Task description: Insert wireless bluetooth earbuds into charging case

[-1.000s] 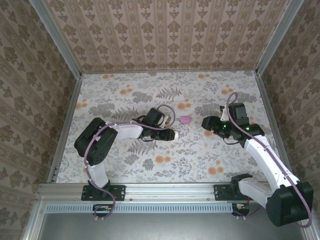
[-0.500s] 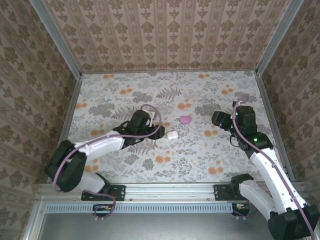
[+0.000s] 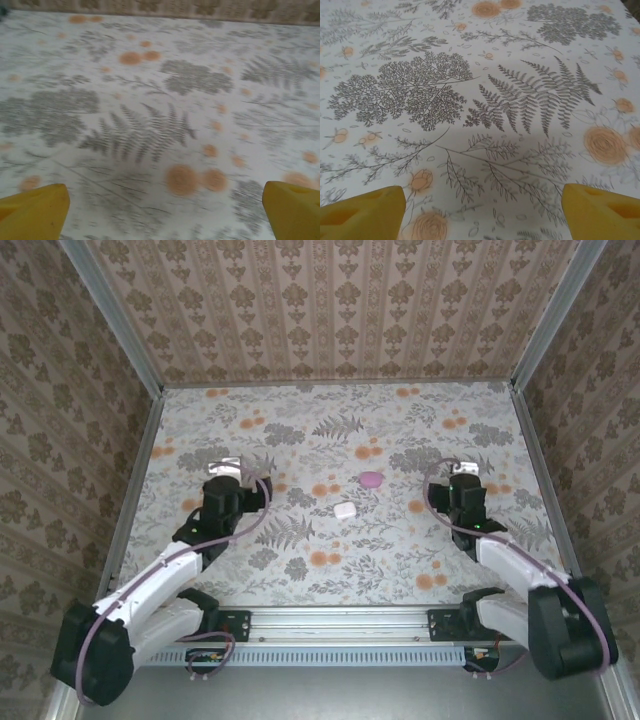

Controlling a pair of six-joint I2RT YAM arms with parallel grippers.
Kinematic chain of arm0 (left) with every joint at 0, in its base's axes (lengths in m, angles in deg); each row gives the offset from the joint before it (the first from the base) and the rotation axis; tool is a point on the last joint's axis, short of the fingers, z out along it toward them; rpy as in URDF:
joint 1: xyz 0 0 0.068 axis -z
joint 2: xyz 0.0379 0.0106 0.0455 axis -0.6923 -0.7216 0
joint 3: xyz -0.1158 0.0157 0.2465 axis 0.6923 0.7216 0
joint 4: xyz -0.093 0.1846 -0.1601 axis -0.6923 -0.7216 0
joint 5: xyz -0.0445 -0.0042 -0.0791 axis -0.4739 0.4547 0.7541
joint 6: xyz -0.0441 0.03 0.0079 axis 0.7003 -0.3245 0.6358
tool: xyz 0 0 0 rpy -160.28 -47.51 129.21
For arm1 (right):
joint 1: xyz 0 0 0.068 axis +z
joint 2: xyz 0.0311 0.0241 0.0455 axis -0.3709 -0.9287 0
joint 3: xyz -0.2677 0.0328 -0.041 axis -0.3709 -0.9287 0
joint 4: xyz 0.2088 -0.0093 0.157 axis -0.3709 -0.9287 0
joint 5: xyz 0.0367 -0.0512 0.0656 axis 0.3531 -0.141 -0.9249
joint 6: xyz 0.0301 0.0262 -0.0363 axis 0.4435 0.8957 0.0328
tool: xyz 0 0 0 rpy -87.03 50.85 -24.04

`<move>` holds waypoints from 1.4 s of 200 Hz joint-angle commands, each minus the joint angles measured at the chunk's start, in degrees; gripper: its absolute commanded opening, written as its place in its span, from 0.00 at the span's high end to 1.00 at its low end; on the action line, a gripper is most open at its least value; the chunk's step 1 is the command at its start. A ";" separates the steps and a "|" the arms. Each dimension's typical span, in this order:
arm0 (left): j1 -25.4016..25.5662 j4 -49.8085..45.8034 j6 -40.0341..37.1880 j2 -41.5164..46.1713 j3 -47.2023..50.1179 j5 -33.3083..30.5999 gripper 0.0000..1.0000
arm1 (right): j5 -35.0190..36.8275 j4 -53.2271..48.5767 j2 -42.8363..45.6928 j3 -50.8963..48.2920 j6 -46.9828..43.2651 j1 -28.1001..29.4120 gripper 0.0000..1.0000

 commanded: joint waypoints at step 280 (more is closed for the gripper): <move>-24.52 43.92 -18.67 -33.76 3.13 12.55 0.00 | -15.05 36.57 -22.17 1.80 -7.11 -7.02 0.00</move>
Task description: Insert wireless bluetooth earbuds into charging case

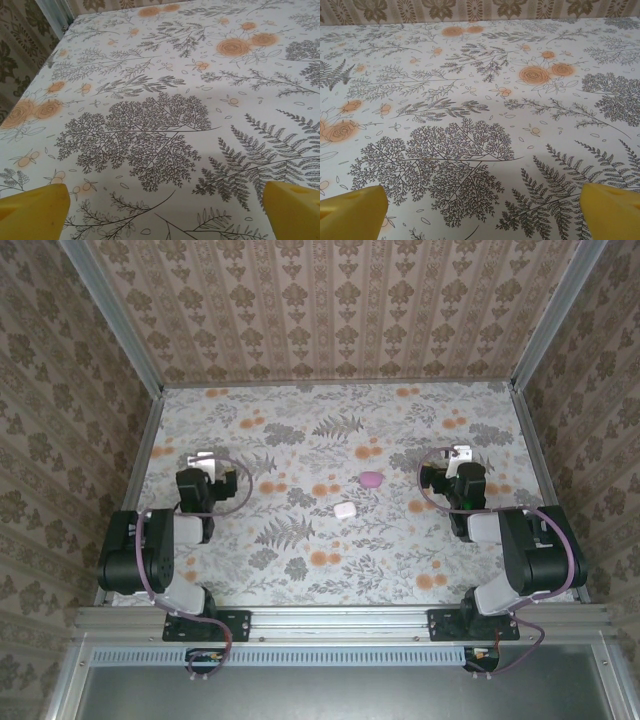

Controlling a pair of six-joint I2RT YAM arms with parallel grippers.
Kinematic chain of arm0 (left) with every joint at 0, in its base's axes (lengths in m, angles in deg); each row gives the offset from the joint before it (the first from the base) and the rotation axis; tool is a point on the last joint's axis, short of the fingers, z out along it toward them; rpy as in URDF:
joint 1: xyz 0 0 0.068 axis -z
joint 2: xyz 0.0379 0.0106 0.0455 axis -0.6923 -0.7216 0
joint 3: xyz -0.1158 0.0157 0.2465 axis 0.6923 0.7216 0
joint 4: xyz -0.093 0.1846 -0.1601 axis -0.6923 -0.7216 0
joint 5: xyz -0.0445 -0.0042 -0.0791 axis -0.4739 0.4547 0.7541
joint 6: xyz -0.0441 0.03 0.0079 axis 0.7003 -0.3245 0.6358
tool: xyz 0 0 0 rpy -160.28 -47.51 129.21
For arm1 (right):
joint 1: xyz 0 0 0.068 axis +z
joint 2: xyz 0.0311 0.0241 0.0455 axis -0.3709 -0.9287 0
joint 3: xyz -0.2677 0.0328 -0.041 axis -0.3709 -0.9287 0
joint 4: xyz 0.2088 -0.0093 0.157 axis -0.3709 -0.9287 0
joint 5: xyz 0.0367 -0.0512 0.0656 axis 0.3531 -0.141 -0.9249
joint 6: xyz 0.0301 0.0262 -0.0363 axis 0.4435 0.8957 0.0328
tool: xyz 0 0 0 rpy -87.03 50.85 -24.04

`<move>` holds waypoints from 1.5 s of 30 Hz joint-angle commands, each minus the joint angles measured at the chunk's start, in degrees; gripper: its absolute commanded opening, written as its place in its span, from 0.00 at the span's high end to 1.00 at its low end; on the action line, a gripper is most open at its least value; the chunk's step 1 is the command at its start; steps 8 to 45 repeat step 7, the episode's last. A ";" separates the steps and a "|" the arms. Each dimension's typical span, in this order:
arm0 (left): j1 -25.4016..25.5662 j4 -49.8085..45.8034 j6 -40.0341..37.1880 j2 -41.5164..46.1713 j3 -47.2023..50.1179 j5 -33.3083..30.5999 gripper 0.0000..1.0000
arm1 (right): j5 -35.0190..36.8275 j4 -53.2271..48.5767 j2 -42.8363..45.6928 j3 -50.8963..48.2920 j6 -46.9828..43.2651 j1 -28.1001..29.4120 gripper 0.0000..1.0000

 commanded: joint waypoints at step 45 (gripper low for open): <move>0.23 1.73 1.22 0.27 -1.16 -0.98 0.00 | 0.84 1.54 -0.28 0.89 -0.05 0.24 0.00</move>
